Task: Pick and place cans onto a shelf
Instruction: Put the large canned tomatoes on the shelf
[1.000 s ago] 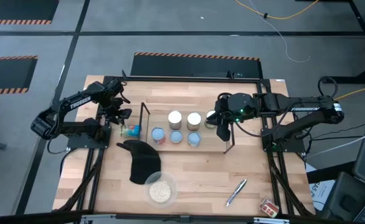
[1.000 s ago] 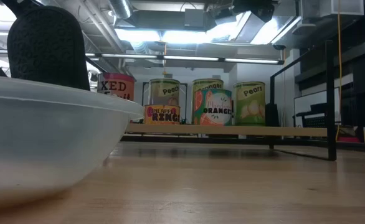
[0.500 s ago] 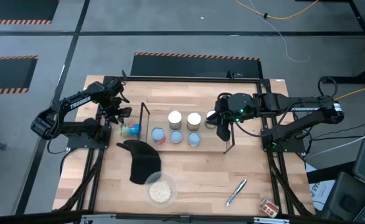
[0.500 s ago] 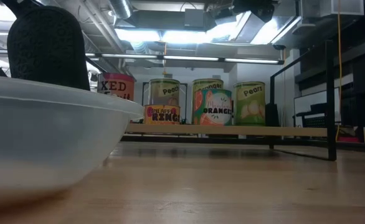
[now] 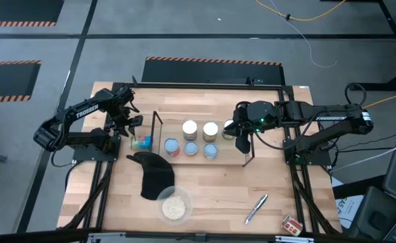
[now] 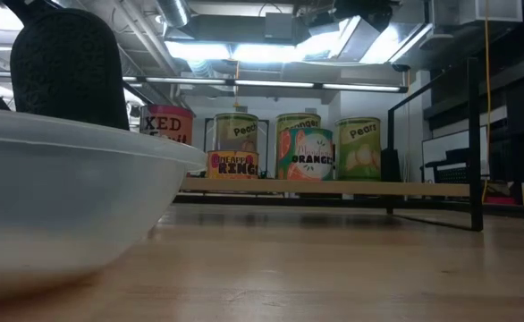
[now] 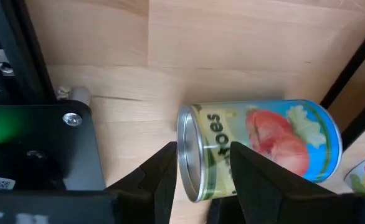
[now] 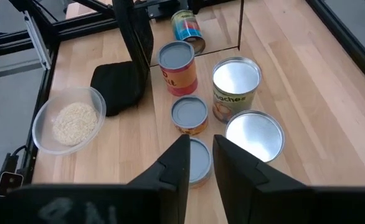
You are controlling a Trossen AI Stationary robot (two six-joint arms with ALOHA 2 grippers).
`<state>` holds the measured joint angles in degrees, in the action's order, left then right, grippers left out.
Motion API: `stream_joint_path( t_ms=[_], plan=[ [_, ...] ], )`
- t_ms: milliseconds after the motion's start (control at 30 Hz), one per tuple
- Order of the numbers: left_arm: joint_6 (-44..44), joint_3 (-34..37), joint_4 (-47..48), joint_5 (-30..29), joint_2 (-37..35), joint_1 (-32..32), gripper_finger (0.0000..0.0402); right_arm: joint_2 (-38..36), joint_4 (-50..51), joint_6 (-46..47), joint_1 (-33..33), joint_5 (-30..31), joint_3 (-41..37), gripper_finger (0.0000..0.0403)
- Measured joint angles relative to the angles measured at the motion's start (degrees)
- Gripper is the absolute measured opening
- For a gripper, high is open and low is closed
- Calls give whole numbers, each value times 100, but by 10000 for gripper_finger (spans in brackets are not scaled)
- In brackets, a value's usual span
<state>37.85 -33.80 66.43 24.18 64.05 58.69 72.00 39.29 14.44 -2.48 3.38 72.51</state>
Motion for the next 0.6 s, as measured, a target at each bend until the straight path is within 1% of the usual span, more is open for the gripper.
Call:
stream_joint_path(
  t_ms=[233,433,600],
  plan=[
    [385,0,-90,-7,1,0,138,0,0,-118,0,-20,0,75],
    [412,0,-96,-9,2,2,138,-1,2,-313,0,-21,0,74],
    [625,0,-161,49,0,170,138,-1,0,-317,0,-23,0,74]
  ],
)
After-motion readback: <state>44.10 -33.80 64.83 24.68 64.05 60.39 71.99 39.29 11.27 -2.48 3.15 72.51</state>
